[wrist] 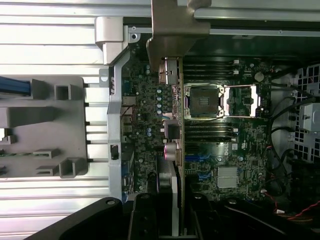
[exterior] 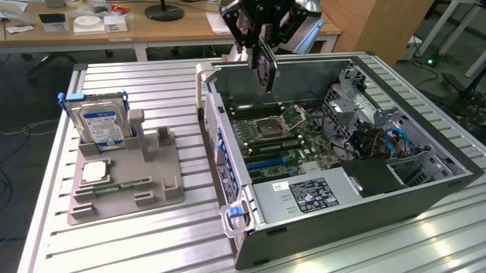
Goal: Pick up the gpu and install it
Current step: 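Pick up the gpu and move the gpu toward the slot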
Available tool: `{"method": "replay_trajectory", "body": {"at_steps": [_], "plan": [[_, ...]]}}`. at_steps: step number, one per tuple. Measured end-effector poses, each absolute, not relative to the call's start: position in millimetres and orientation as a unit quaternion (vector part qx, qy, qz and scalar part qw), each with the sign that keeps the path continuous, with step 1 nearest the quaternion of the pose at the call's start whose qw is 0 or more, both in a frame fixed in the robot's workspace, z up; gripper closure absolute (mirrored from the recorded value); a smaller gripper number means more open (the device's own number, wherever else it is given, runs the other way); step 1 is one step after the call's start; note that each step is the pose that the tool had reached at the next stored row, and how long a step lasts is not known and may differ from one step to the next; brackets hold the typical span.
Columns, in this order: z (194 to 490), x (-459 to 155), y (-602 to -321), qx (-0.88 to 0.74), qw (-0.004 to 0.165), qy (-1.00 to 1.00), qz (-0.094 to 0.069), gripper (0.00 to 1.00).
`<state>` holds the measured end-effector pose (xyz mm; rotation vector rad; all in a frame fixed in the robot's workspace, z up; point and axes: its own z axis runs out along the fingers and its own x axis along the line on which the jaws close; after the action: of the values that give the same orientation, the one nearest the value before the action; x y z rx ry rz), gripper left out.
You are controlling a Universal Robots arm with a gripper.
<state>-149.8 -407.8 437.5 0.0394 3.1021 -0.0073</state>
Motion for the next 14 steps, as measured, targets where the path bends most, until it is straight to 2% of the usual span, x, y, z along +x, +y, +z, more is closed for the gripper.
{"method": "replay_trajectory", "body": {"at_steps": [14], "plan": [[437, -135, -408, 0.013, 0.02, 1.0, -0.002, 0.72]]}}
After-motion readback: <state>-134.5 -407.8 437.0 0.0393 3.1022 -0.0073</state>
